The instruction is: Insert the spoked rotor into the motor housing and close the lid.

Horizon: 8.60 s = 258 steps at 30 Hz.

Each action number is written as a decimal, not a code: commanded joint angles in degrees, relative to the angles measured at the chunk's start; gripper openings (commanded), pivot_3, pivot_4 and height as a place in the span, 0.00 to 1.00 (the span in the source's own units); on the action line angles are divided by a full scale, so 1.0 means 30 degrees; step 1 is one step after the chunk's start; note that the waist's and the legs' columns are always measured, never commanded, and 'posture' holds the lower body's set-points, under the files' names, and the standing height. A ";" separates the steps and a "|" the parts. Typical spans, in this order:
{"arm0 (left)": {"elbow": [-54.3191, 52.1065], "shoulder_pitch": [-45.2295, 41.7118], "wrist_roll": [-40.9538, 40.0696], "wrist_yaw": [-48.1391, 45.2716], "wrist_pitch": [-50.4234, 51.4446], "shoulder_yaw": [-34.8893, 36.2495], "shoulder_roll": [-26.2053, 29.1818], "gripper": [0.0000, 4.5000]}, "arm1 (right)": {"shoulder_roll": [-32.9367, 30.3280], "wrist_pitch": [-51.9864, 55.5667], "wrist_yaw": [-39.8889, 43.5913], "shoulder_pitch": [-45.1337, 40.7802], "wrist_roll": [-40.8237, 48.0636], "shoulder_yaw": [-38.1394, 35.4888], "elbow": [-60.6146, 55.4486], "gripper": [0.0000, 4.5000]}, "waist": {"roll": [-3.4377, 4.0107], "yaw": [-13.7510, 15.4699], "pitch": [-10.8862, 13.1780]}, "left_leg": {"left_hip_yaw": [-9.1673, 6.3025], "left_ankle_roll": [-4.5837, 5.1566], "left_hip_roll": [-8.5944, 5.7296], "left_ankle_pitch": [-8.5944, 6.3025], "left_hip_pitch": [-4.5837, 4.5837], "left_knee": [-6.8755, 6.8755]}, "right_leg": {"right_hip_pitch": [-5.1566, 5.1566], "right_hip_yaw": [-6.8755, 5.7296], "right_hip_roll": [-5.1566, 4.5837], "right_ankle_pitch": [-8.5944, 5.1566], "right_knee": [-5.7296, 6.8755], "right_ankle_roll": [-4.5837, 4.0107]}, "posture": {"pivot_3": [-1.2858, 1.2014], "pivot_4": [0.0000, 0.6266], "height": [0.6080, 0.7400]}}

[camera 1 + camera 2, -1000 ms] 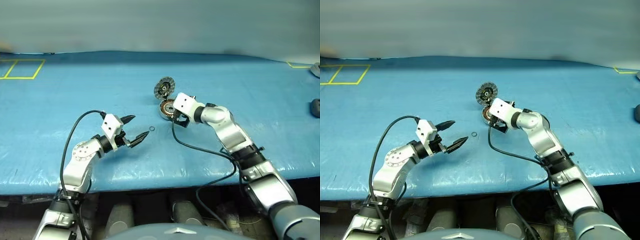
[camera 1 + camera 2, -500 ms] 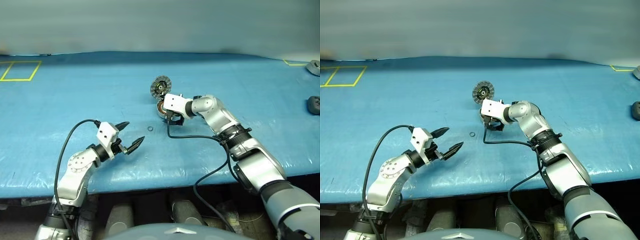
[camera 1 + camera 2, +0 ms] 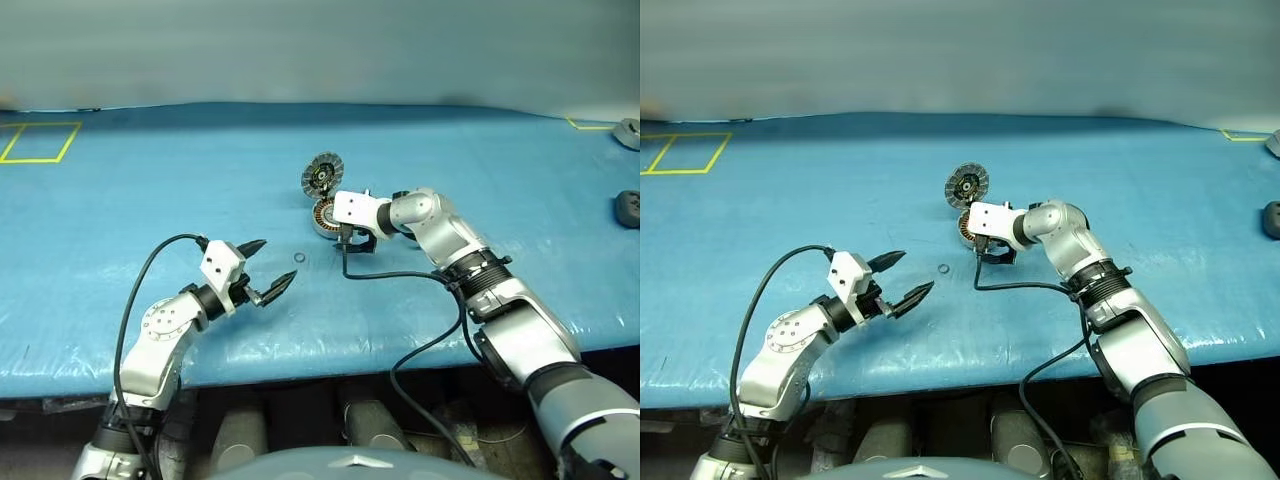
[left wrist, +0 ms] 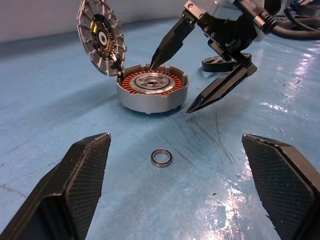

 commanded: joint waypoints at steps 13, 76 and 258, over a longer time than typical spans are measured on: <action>-0.0343 0.0248 0.0174 0.0011 0.0237 -0.0002 0.0116 1.00 | 0.0363 -0.1132 -0.0125 -0.0149 -0.0698 -0.0106 -0.0326 0.99 | 0.0004 -0.0061 0.0002 | -0.0001 0.0000 0.0001 0.0000 -0.0001 -0.0010 | -0.0007 0.0001 0.0001 -0.0001 0.0001 -0.0001 | 0.52 0.24 1.00; 0.1271 -0.1149 0.0283 -0.1165 0.0495 -0.1099 -0.0813 1.00 | -0.2474 2.1547 -0.1358 0.7153 0.2751 0.0086 -1.9241 0.44 | -0.0042 0.0368 -0.0019 | -0.0063 -0.0006 -0.0083 0.0009 0.0021 0.0129 | 0.0100 -0.0009 -0.0055 -0.0133 0.0005 0.0062 | 0.52 0.24 1.00; 1.1553 -1.1476 0.5623 -0.4882 -0.0190 -0.5936 -0.4937 0.14 | 0.2925 0.4000 -1.2823 2.5494 0.6180 -0.5646 -2.3761 0.91 | -0.0071 0.0645 -0.0072 | -0.0165 0.0010 -0.0107 -0.0022 -0.0057 0.0068 | 0.0086 -0.0025 -0.0018 -0.0231 -0.0007 0.0048 | 0.52 0.24 1.00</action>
